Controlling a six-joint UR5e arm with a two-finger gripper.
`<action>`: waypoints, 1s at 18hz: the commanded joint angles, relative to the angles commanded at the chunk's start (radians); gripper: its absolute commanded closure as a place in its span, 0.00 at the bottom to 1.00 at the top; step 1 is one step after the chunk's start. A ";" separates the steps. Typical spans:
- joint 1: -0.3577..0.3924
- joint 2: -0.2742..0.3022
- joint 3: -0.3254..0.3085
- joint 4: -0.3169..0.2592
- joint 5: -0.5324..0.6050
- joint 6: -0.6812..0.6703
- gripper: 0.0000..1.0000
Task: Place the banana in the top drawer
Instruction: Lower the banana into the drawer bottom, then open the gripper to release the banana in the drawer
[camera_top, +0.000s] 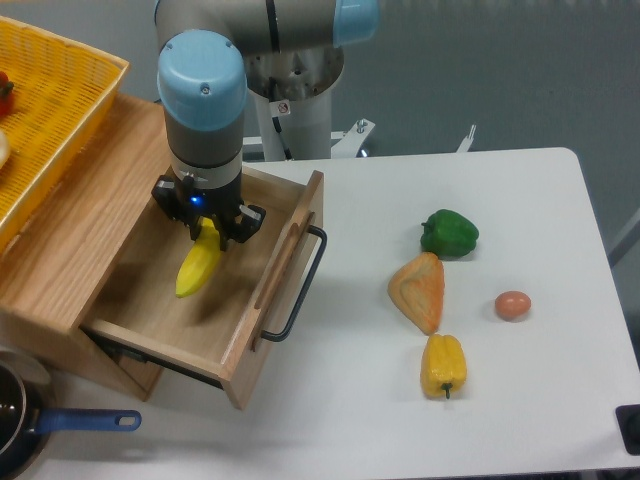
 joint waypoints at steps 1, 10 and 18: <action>0.000 0.000 0.002 0.000 0.002 0.000 0.55; 0.000 0.000 -0.005 0.000 0.003 0.002 0.47; 0.005 0.012 -0.005 0.000 0.005 0.012 0.19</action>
